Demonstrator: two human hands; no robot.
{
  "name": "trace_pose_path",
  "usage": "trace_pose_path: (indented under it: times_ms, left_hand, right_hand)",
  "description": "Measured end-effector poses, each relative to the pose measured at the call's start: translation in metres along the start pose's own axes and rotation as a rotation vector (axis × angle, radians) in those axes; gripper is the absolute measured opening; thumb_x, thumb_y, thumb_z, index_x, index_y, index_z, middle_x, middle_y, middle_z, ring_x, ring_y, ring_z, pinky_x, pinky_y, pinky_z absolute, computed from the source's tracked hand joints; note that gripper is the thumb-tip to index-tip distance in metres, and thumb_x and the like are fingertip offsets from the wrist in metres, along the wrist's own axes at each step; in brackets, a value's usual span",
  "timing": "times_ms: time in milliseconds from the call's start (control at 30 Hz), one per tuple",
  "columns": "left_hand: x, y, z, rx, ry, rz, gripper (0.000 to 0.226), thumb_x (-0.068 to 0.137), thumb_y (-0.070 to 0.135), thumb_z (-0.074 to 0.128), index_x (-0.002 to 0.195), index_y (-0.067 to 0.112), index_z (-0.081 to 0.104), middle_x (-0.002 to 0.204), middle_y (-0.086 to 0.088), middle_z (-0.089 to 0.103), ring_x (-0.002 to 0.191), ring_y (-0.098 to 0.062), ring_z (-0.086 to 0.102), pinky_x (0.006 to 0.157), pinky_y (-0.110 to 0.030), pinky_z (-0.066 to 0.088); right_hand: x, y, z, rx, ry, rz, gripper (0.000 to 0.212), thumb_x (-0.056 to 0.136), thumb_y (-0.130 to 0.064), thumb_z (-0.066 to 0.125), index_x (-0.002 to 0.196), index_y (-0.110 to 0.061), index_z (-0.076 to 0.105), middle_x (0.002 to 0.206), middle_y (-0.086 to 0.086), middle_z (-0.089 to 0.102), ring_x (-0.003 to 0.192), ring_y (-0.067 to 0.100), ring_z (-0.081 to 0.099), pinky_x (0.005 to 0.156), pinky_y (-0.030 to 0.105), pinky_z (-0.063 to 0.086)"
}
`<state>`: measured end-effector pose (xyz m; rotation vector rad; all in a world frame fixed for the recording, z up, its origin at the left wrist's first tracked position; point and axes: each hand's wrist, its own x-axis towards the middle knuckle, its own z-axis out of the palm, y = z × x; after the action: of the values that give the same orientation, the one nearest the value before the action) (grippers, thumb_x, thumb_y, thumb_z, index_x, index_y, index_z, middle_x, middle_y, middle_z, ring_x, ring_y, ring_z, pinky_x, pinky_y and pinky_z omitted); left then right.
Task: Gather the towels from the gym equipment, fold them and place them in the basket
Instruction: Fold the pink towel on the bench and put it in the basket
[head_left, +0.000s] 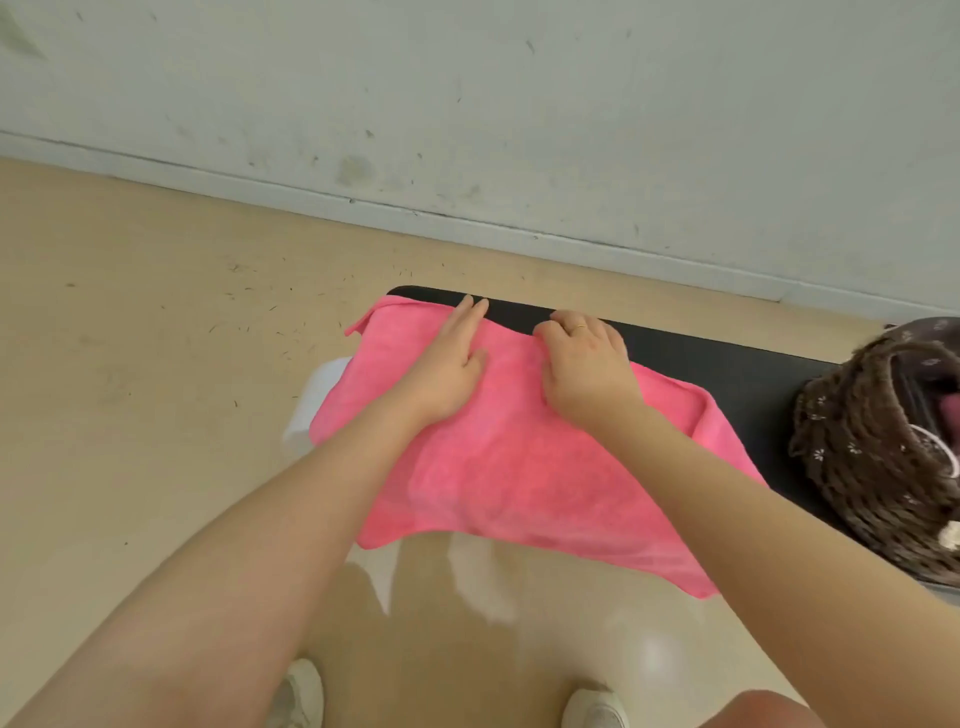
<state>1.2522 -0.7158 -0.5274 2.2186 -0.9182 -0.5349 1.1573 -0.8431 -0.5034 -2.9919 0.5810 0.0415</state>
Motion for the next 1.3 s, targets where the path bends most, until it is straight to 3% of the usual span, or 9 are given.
trace_pose_path:
  times_ms: [100,200,533,700,833,900,967,1100,1300]
  left_hand:
    - [-0.018,-0.025,-0.029,-0.017,0.146,0.012,0.053,0.093,-0.004,0.034,0.144,0.007,0.026,0.154,-0.007,0.023,0.143,-0.015,0.018,0.103,-0.005,0.006]
    - [-0.032,-0.060,-0.049,0.029,0.209,-0.063,0.051,0.091,-0.003,0.035,0.141,0.004,0.032,0.149,-0.011,0.031,0.139,-0.020,0.026,0.106,-0.013,0.013]
    - [-0.040,-0.117,-0.054,-0.420,0.027,-0.544,0.066,0.093,0.051,0.039,0.146,0.016,0.021,0.149,-0.005,0.034,0.133,-0.022,0.039,0.105,-0.031,0.030]
    - [-0.041,-0.120,-0.053,-0.346,0.015,-0.653,0.067,0.092,0.044,0.047,0.144,0.010,0.024,0.143,-0.010,0.042,0.125,-0.026,0.048,0.100,-0.033,0.038]
    - [-0.042,-0.093,-0.049,-0.029,0.180,-0.442,0.038,0.096,0.017,0.036,0.134,0.009,0.039,0.135,-0.013,0.045,0.118,-0.030,0.048,0.097,-0.037,0.039]
    - [-0.039,-0.068,-0.046,0.110,0.301,-0.211,0.037,0.095,0.011,0.036,0.131,0.009,0.043,0.135,-0.012,0.041,0.123,-0.030,0.040,0.102,-0.037,0.033]
    - [-0.034,-0.045,-0.037,0.206,0.190,0.069,0.037,0.094,0.009,0.037,0.129,0.005,0.048,0.138,-0.013,0.042,0.127,-0.028,0.038,0.105,-0.033,0.027]
    - [-0.029,-0.016,-0.002,0.450,-0.085,0.203,0.048,0.097,0.020,0.036,0.142,0.004,0.032,0.153,-0.012,0.022,0.142,-0.027,0.020,0.116,-0.033,0.012]
    - [-0.012,0.046,0.033,0.387,-0.069,0.129,0.044,0.101,0.022,0.028,0.143,0.014,0.028,0.151,-0.008,0.029,0.134,-0.028,0.034,0.109,-0.040,0.031]
  right_hand:
    - [0.016,-0.052,0.011,0.066,-0.067,-0.134,0.047,0.095,-0.019,0.038,0.142,-0.012,0.032,0.153,0.007,0.024,0.141,0.025,0.020,0.114,0.037,0.015]
    - [0.032,-0.088,0.022,0.055,-0.112,-0.133,0.047,0.096,-0.012,0.033,0.143,-0.013,0.029,0.154,0.008,0.022,0.141,0.027,0.019,0.113,0.039,0.019]
    - [0.065,-0.122,0.041,0.057,-0.222,-0.096,0.052,0.102,-0.031,0.019,0.151,-0.018,0.008,0.160,-0.001,0.001,0.147,0.022,0.001,0.120,0.039,0.009]
    - [0.072,-0.117,0.046,0.082,-0.251,-0.144,0.054,0.102,-0.034,0.018,0.150,-0.018,0.001,0.159,-0.001,-0.006,0.147,0.020,-0.006,0.121,0.036,0.001]
    - [0.071,-0.107,0.038,0.293,-0.280,-0.190,0.051,0.102,-0.024,0.026,0.150,-0.016,0.012,0.159,0.000,0.000,0.147,0.019,-0.003,0.119,0.031,-0.001]
    - [0.063,-0.098,0.029,0.579,-0.238,-0.129,0.046,0.099,-0.008,0.035,0.145,-0.011,0.032,0.157,0.002,0.019,0.146,0.016,0.013,0.113,0.018,0.007]
    - [0.051,-0.086,0.017,0.701,-0.054,-0.045,0.039,0.094,0.001,0.038,0.128,-0.007,0.054,0.143,0.006,0.045,0.134,0.019,0.039,0.101,0.013,0.024]
    - [0.011,-0.044,-0.005,0.396,0.190,0.049,0.027,0.093,-0.009,0.040,0.108,-0.009,0.062,0.117,0.005,0.058,0.099,0.026,0.057,0.075,0.031,0.044]
    - [-0.058,0.034,-0.013,-0.027,-0.184,0.324,0.039,0.090,-0.022,0.049,0.125,-0.008,0.039,0.128,0.012,0.036,0.097,0.036,0.058,0.066,0.034,0.038]
